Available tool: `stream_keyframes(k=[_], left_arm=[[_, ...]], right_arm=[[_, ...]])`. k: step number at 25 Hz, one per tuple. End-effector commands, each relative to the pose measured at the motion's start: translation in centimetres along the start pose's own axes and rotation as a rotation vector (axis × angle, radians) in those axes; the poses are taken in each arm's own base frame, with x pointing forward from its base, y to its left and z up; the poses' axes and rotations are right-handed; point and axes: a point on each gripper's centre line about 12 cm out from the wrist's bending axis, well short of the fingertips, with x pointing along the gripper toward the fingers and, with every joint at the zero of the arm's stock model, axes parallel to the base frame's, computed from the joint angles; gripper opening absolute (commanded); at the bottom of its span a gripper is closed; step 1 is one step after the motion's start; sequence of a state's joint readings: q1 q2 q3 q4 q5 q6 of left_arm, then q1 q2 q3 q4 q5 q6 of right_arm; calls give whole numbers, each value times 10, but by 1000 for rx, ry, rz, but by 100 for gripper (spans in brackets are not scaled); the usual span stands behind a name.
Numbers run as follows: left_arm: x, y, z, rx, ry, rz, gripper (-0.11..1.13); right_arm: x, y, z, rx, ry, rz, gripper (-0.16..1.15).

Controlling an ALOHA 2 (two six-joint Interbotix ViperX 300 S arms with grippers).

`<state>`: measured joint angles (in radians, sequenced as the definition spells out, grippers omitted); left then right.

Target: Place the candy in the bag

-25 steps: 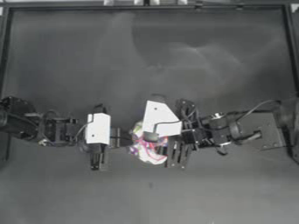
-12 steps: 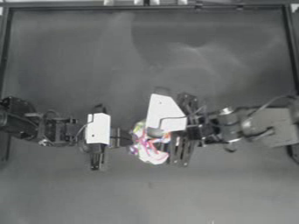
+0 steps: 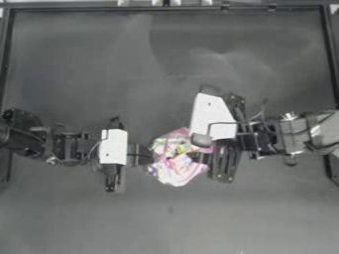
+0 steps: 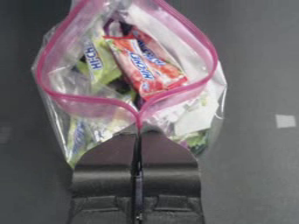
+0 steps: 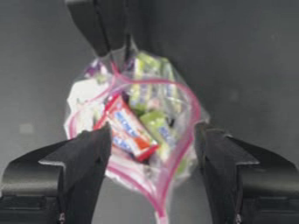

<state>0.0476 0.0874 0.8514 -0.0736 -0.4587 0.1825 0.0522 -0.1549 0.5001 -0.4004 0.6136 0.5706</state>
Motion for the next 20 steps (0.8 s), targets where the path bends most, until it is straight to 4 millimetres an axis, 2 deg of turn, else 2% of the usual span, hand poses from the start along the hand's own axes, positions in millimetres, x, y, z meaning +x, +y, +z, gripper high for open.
stream_keyframes(k=[1,20], left_arm=[[-6,7,27,3,-63,16,9],[-29,12,52,26,-89,18,9]], right_arm=[[-16,-2,6,12,-47,13,89],[-21,-3,3,12,-56,18,89]])
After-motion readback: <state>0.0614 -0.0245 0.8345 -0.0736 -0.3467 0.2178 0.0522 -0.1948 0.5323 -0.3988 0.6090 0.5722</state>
